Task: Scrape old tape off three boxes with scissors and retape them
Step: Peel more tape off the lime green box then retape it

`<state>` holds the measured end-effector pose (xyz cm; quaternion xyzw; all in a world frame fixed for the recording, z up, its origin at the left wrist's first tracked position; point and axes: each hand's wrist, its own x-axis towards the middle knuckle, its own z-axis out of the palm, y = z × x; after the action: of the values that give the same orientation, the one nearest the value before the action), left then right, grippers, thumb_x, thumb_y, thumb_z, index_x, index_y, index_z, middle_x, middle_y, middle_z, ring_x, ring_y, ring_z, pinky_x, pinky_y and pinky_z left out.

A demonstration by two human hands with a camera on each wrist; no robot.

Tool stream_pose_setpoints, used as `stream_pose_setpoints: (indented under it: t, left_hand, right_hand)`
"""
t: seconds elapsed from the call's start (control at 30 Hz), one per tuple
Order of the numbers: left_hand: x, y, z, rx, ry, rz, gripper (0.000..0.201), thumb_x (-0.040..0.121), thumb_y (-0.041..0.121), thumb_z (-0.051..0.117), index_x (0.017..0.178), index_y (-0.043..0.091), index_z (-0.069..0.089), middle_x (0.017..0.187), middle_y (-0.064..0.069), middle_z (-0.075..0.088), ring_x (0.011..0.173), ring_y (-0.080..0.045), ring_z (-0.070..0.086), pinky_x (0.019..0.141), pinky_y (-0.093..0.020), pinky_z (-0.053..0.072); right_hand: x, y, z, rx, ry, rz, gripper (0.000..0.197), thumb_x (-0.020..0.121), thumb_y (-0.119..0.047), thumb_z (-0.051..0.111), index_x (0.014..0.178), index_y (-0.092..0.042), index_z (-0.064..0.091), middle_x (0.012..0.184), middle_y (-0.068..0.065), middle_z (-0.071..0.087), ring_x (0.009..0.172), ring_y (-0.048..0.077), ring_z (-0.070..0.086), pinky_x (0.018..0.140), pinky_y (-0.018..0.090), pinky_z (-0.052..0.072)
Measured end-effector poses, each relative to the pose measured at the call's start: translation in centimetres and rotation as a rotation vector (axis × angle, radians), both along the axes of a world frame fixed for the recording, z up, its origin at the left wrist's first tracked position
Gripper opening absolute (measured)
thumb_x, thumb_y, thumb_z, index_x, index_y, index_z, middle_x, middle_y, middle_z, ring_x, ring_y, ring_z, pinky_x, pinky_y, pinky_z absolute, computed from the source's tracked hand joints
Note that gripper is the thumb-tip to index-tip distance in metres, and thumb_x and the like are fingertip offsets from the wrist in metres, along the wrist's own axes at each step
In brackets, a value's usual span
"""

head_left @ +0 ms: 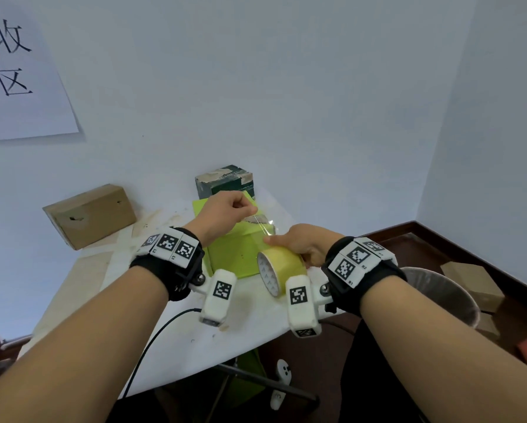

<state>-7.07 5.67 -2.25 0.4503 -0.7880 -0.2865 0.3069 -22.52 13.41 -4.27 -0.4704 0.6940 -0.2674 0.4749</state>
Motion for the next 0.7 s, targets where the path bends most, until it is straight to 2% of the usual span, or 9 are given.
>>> stream_pose_setpoints:
  t: [0.1,0.17,0.23,0.3,0.4,0.43,0.5,0.6,0.7]
  left_hand:
    - [0.0,-0.6,0.3,0.079,-0.004,-0.025,0.014,0.09,0.023,0.065,0.08,0.013,0.061,0.075,0.001,0.056,0.07,-0.012,0.049,0.068,-0.024,0.042]
    - [-0.3,-0.8,0.7,0.097,0.001,-0.025,0.015,0.092,0.024,0.064,0.086,0.01,0.062,0.077,0.001,0.056,0.069,-0.011,0.048,0.066,-0.022,0.042]
    - [-0.5,-1.1,1.0,0.104,-0.003,-0.033,0.019,0.093,0.026,0.062,0.092,0.008,0.063,0.079,0.003,0.057,0.07,-0.011,0.048,0.064,-0.02,0.041]
    - [-0.6,-1.3,1.1,0.13,0.006,-0.048,0.022,0.093,0.027,0.062,0.094,0.006,0.064,0.077,0.004,0.057,0.071,-0.011,0.049,0.069,-0.021,0.043]
    - [-0.7,-1.8,1.1,0.133,0.034,-0.05,0.022,0.09,0.025,0.066,0.093,0.003,0.065,0.077,-0.001,0.057,0.073,-0.014,0.05,0.075,-0.031,0.043]
    - [-0.8,-1.9,1.2,0.12,0.033,-0.049,0.022,0.09,0.024,0.067,0.093,0.003,0.065,0.078,-0.003,0.057,0.073,-0.014,0.05,0.075,-0.032,0.044]
    - [-1.1,-1.9,1.2,0.097,0.014,-0.054,0.02,0.089,0.024,0.067,0.09,0.004,0.065,0.079,-0.004,0.058,0.072,-0.014,0.051,0.074,-0.031,0.045]
    - [-1.4,-1.6,1.1,0.074,0.008,-0.059,0.017,0.09,0.023,0.066,0.088,0.007,0.064,0.073,0.0,0.057,0.066,-0.011,0.051,0.069,-0.022,0.044]
    - [-1.3,-1.4,0.7,0.065,0.023,-0.036,0.018,0.09,0.023,0.066,0.087,0.006,0.064,0.067,0.002,0.055,0.061,-0.009,0.05,0.059,-0.019,0.04]
  right_hand:
    - [0.1,0.2,0.0,-0.041,-0.119,-0.033,0.037,0.09,-0.039,0.061,0.105,-0.006,0.052,0.087,0.008,0.06,0.07,0.017,0.056,0.054,0.026,0.047]
    - [-0.1,0.3,0.0,-0.036,-0.238,-0.041,0.032,0.09,-0.035,0.063,0.105,-0.008,0.053,0.082,0.004,0.062,0.065,0.012,0.058,0.045,0.02,0.047]
    - [-0.4,0.6,0.2,-0.019,-0.316,-0.013,0.022,0.091,-0.027,0.063,0.097,-0.007,0.056,0.068,0.001,0.065,0.054,0.007,0.06,0.04,0.016,0.046]
    - [-0.9,0.9,0.6,-0.009,-0.335,0.024,0.015,0.093,-0.021,0.06,0.087,-0.008,0.056,0.052,-0.003,0.063,0.04,0.004,0.057,0.036,0.014,0.042]
    - [-1.2,1.3,1.2,-0.017,-0.325,0.021,0.019,0.096,-0.019,0.055,0.081,-0.008,0.053,0.041,-0.004,0.057,0.03,0.004,0.05,0.031,0.013,0.036]
    - [-1.2,1.1,1.2,-0.011,-0.312,0.009,0.019,0.095,-0.02,0.057,0.082,-0.008,0.053,0.043,-0.003,0.058,0.032,0.004,0.052,0.032,0.014,0.039]
    - [-0.9,0.8,1.1,0.033,-0.273,-0.005,0.018,0.093,-0.026,0.06,0.084,-0.011,0.055,0.06,-0.002,0.063,0.049,0.006,0.058,0.044,0.02,0.051]
    - [-0.6,0.1,1.1,0.078,-0.152,-0.011,0.023,0.091,-0.033,0.061,0.081,-0.015,0.053,0.075,0.0,0.058,0.065,0.01,0.054,0.057,0.02,0.05]
    - [-0.4,-0.3,1.3,0.112,-0.061,0.011,0.032,0.088,-0.04,0.064,0.082,-0.011,0.05,0.085,0.009,0.053,0.077,0.02,0.052,0.078,0.029,0.048]
